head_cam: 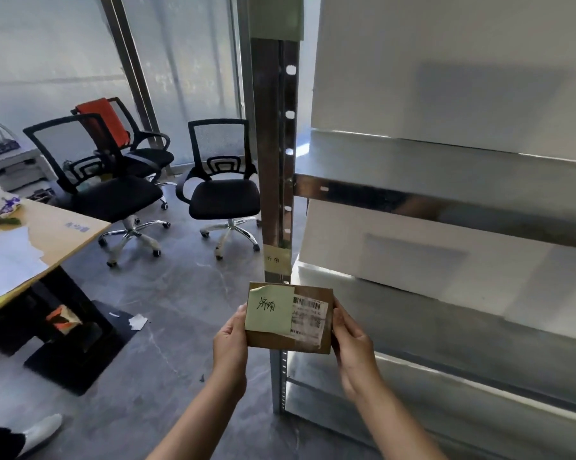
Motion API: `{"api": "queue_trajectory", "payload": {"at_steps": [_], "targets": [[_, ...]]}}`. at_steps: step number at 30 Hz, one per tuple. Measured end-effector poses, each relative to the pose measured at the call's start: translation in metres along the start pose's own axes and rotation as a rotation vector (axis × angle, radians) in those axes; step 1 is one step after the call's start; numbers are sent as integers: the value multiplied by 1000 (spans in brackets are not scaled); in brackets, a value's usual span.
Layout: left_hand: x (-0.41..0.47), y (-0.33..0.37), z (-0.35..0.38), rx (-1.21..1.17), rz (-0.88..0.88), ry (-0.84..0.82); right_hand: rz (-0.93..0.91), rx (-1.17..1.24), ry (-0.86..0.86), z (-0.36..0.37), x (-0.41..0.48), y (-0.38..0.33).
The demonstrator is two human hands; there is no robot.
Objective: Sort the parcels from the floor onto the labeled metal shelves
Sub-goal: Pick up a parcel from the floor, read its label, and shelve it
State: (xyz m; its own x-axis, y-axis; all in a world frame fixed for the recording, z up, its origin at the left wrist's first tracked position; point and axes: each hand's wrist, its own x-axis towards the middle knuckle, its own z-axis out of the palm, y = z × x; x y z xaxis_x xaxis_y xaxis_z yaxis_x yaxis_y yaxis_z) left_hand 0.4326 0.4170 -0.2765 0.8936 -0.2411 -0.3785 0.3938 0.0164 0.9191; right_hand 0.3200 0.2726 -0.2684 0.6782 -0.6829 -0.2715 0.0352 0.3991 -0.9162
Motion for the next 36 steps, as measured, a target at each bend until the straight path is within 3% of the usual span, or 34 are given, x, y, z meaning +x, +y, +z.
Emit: {"api": "queue_trajectory", "payload": {"at_steps": [10,20,36], "targets": [[19,-14,-10,61,-65,-114,-8,46,182,10,-18,21],[22,-31,35,116,-146,-281,-51,63,358,-32,-19,15],[44,-28,111,152,-226,-395,85,100,315,-91,37,-20]]}}
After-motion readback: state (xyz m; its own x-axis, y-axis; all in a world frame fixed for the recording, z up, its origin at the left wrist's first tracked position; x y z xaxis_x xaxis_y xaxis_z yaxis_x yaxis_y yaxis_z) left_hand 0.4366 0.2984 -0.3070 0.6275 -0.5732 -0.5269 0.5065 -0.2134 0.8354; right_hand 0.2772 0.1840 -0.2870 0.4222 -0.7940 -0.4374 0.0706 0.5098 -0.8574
